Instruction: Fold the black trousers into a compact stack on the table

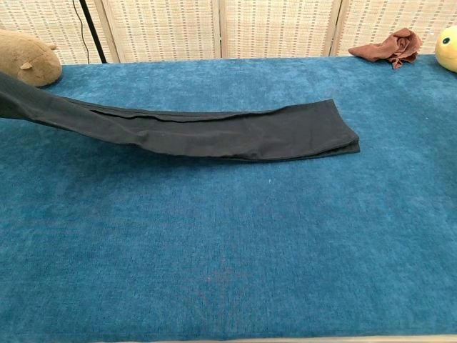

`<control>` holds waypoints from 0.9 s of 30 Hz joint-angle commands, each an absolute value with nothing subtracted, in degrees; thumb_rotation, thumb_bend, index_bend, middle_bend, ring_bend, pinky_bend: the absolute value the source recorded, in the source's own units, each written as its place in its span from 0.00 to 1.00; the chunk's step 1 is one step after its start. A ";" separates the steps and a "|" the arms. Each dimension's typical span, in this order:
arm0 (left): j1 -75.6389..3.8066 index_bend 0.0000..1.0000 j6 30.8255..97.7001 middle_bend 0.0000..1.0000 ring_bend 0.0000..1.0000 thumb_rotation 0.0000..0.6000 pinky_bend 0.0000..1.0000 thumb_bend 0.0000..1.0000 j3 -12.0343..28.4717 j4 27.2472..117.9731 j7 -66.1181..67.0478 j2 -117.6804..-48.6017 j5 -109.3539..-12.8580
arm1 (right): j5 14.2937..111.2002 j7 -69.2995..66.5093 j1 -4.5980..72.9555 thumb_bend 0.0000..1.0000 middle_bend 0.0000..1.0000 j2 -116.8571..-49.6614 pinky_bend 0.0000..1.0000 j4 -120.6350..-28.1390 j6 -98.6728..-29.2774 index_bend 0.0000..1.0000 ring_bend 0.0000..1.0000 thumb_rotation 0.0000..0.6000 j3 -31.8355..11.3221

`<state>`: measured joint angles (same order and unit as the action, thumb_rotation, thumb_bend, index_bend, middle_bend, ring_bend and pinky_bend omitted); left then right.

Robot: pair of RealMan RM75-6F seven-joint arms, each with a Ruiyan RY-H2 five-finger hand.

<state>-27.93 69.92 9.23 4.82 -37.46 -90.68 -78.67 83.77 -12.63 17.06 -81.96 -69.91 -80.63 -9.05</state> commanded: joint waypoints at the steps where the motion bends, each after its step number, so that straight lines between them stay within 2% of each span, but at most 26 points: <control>1: -27.77 0.65 69.53 0.42 0.34 1.00 0.41 0.51 9.19 4.80 -37.01 -90.60 -78.67 | 83.86 -12.58 17.08 0.00 0.00 -82.03 0.07 -69.93 -80.62 0.01 0.00 1.00 -8.97; 6: -27.82 0.65 69.26 0.41 0.34 1.00 0.41 0.51 9.73 5.06 -37.67 -90.35 -78.13 | 83.84 -12.37 17.02 0.00 0.00 -82.05 0.07 -70.04 -80.70 0.01 0.00 1.00 -8.97; 14: -30.21 0.65 74.14 0.41 0.35 1.00 0.42 0.51 9.53 6.33 -40.23 -91.75 -78.83 | 83.60 -12.75 17.04 0.00 0.00 -81.84 0.07 -70.21 -80.50 0.01 0.00 1.00 -9.12; 22: -38.01 0.66 83.24 0.42 0.36 1.00 0.42 0.51 8.79 7.98 -39.84 -92.76 -81.02 | 83.15 -13.80 16.71 0.00 0.00 -81.12 0.07 -70.63 -80.91 0.01 0.00 1.00 -9.61; 27: -43.27 0.66 86.58 0.42 0.36 1.00 0.42 0.51 8.20 9.37 -37.50 -92.81 -82.59 | 82.78 -14.62 16.65 0.00 0.00 -80.75 0.07 -70.71 -80.74 0.01 0.00 1.00 -9.89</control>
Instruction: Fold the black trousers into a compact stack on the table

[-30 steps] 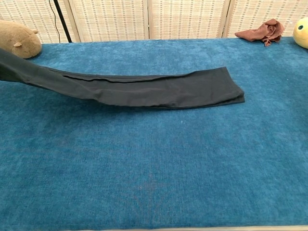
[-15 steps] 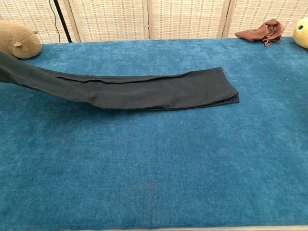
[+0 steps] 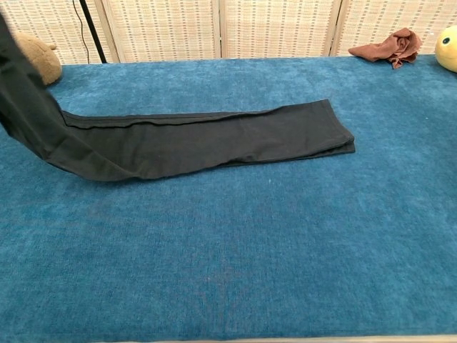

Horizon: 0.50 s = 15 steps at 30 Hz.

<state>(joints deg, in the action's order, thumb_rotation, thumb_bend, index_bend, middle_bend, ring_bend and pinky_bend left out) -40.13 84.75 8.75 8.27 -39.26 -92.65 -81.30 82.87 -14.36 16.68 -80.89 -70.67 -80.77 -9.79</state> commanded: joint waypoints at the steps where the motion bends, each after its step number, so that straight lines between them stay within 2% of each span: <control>1: -44.42 0.66 86.95 0.42 0.36 1.00 0.43 0.51 7.98 9.68 -36.91 -92.87 -83.01 | 82.78 -14.77 16.64 0.00 0.00 -80.68 0.07 -70.73 -80.77 0.01 0.00 1.00 -9.92; 15: -60.62 0.66 85.94 0.42 0.37 1.00 0.45 0.51 6.04 15.03 -25.44 -97.34 -87.93 | 82.95 -17.21 16.11 0.00 0.00 -79.23 0.07 -71.93 -81.65 0.01 0.00 1.00 -10.30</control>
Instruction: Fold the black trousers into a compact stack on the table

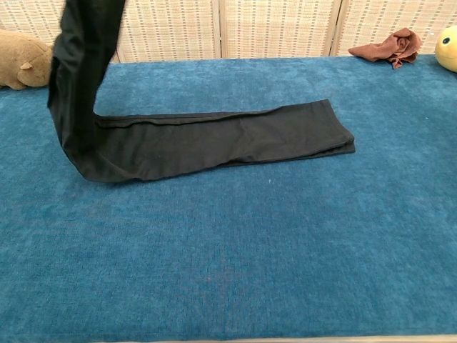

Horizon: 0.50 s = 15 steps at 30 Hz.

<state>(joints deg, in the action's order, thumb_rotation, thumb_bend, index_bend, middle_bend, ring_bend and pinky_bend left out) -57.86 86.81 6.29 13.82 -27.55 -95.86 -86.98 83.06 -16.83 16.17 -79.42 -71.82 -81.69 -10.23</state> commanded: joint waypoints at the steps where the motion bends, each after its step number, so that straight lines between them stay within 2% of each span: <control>1: -61.98 0.66 85.39 0.42 0.37 1.00 0.45 0.51 5.89 15.23 -24.25 -97.96 -88.33 | 82.90 -17.50 16.06 0.00 0.00 -79.08 0.07 -72.02 -81.65 0.01 0.00 1.00 -10.35; 4: -66.08 0.66 82.31 0.42 0.37 1.00 0.45 0.51 5.45 15.97 -21.15 -100.21 -89.31 | 82.98 -18.35 15.87 0.00 0.00 -78.67 0.07 -72.41 -81.99 0.01 0.00 1.00 -10.46; 15: -71.66 0.66 76.42 0.42 0.38 1.00 0.45 0.51 5.13 15.97 -17.09 -104.96 -90.02 | 83.22 -19.07 15.49 0.00 0.00 -78.03 0.07 -72.78 -82.45 0.01 0.00 1.00 -10.38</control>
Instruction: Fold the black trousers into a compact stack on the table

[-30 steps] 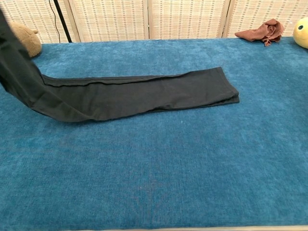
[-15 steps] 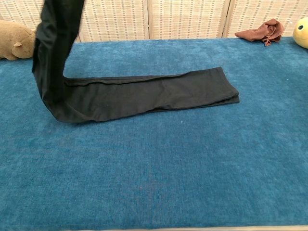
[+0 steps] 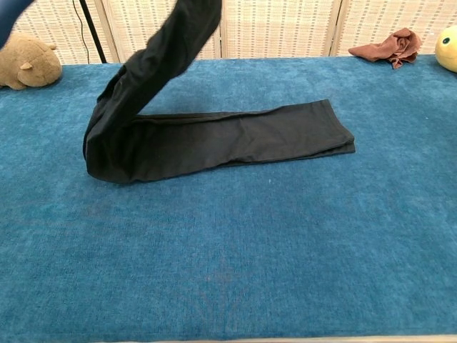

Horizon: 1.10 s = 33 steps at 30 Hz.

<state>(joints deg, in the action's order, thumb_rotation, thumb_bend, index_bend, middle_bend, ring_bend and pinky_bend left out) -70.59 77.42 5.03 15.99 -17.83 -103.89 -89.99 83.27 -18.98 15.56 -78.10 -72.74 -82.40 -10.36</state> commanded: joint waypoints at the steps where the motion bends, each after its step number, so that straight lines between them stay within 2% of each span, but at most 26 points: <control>1: -72.26 0.66 75.93 0.42 0.38 1.00 0.45 0.51 5.29 15.96 -16.77 -105.56 -89.92 | 83.20 -19.09 15.45 0.00 0.00 -77.98 0.07 -72.83 -82.51 0.01 0.00 1.00 -10.40; 11: -77.35 0.61 68.31 0.40 0.38 1.00 0.45 0.51 5.85 14.16 -13.59 -110.93 -89.14 | 83.23 -18.98 15.42 0.00 0.00 -77.79 0.07 -73.23 -82.40 0.01 0.00 1.00 -10.37; 14: -78.98 0.54 66.44 0.36 0.38 1.00 0.45 0.50 5.98 12.81 -11.79 -112.67 -88.95 | 83.12 -19.21 15.40 0.00 0.00 -77.67 0.07 -73.26 -82.37 0.01 0.00 1.00 -10.46; 17: -80.12 0.32 63.62 0.18 0.30 1.00 0.44 0.49 6.26 12.37 -10.47 -113.71 -88.39 | 83.06 -19.40 15.41 0.00 0.00 -77.59 0.07 -73.23 -82.31 0.01 0.00 1.00 -10.53; 19: -80.81 0.10 61.51 0.02 0.15 1.00 0.40 0.45 6.92 12.50 -9.47 -114.24 -87.54 | 83.10 -19.48 15.43 0.00 0.00 -77.56 0.07 -73.21 -82.29 0.01 0.00 1.00 -10.52; 21: -81.82 0.01 59.72 0.00 0.04 1.00 0.36 0.42 8.28 13.40 -8.88 -114.88 -86.07 | 83.16 -19.54 15.48 0.00 0.00 -77.57 0.07 -73.18 -82.18 0.01 0.00 1.00 -10.47; 23: -82.41 0.00 59.33 0.00 0.00 1.00 0.33 0.38 9.00 14.04 -8.22 -115.02 -85.36 | 83.17 -19.64 15.50 0.00 0.00 -77.55 0.07 -73.20 -82.08 0.01 0.00 1.00 -10.44; 28: -83.04 0.00 62.15 0.00 0.00 1.00 0.30 0.29 10.49 16.86 -9.87 -114.38 -84.41 | 83.38 -19.51 15.48 0.00 0.00 -77.54 0.07 -73.25 -82.13 0.01 0.00 1.00 -10.28; 33: -82.12 0.00 66.61 0.00 0.00 1.00 0.30 0.27 10.84 19.52 -12.14 -112.91 -84.68 | 83.51 -19.28 15.42 0.00 0.00 -77.51 0.07 -73.45 -82.25 0.01 0.00 1.00 -10.19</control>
<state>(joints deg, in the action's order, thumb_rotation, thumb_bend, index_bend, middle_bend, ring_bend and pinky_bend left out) -82.55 65.42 10.65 18.50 -11.30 -113.62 -84.60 83.51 -19.28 15.42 -77.51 -73.45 -82.25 -10.19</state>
